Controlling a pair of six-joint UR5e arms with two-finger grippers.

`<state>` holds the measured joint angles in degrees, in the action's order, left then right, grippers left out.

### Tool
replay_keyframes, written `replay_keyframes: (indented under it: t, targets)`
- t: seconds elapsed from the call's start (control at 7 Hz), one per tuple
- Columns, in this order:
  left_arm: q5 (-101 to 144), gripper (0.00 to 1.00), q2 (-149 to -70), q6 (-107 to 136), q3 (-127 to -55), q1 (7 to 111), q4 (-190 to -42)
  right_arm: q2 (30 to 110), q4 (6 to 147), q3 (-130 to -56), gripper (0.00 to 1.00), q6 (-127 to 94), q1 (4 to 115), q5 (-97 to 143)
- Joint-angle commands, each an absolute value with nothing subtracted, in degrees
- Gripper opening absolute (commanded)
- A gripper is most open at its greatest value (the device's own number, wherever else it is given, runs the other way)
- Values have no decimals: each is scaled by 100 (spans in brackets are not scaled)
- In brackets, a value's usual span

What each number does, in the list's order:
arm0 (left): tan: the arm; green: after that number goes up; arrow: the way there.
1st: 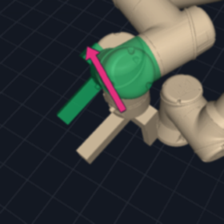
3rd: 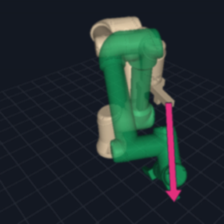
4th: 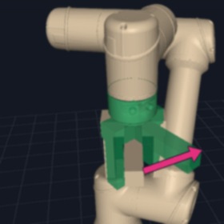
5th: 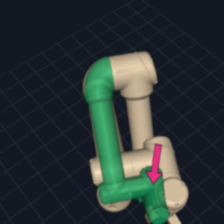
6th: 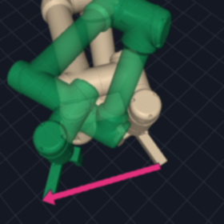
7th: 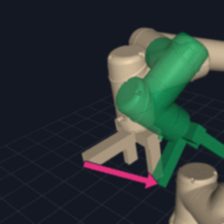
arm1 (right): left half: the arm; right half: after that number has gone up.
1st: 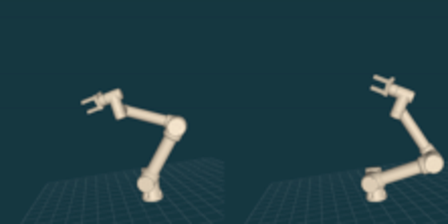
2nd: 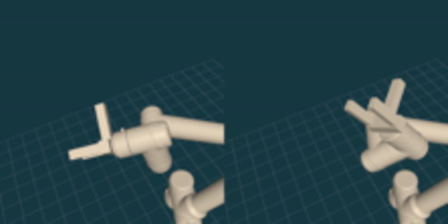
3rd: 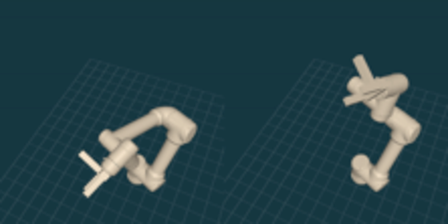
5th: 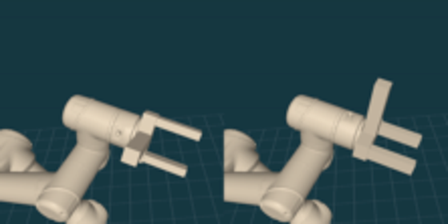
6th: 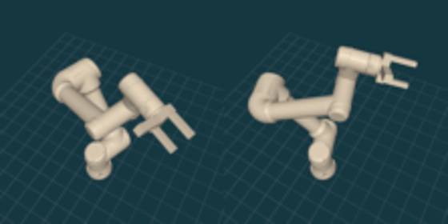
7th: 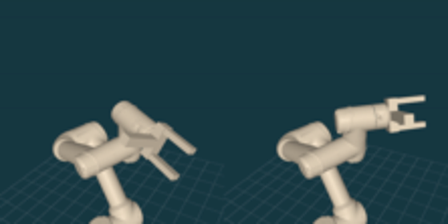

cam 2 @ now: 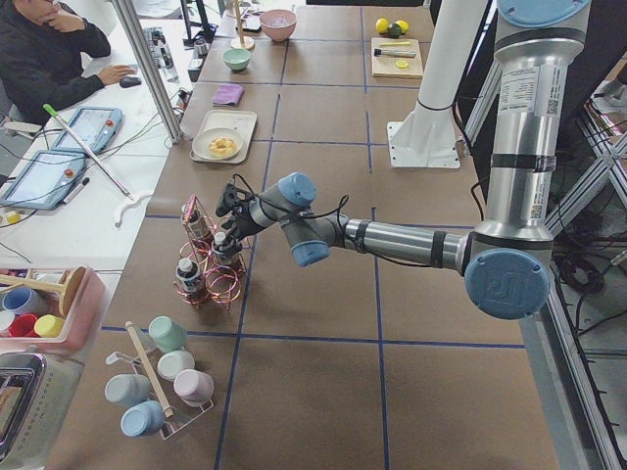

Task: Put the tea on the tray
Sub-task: 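Reach the left gripper into the copper rack and grasp the dark tea bottle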

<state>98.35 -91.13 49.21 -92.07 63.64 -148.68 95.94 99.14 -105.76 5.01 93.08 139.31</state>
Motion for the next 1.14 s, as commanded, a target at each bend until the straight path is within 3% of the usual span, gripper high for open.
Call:
replay_keyframes:
  t: [0.0,0.14,0.29,0.43,0.71,1.0]
  targets:
    - [9835,70,-9114,4913,-9202,6363,-14854,9589,9914,-10573,100,510,9308,13931]
    - [9835,58,-9132,4913,-9202,6363,-14845,9589,9914,-10573,100,510,9308,13931]
    - [9835,28,-9149,4948,-9202,6363,-14845,9589,9914,-10573,100,501,9308,13931]
    - [9835,12,-9176,4948,-9202,6363,-14836,9598,9914,-10573,100,501,9308,13931]
    - [9861,3,-9229,4904,-9228,6363,-14827,9598,9914,-10573,100,501,9308,13931]
    - [9888,0,-9211,4878,-9491,6424,-14670,9598,9914,-10556,100,501,9308,13931]
